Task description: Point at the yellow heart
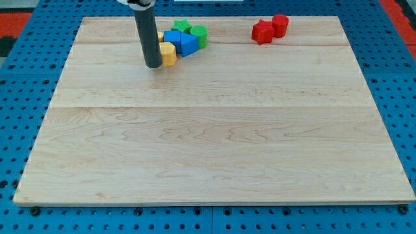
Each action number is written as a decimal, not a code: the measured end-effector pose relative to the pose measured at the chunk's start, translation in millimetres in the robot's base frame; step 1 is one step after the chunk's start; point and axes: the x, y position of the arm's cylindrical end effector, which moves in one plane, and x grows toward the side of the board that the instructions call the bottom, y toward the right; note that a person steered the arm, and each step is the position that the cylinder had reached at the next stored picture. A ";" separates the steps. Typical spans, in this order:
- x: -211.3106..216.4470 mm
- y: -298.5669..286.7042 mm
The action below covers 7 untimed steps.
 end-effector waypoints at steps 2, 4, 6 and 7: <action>27.9 -2.9; 41.9 -88.2; -40.4 -109.7; -73.7 -94.6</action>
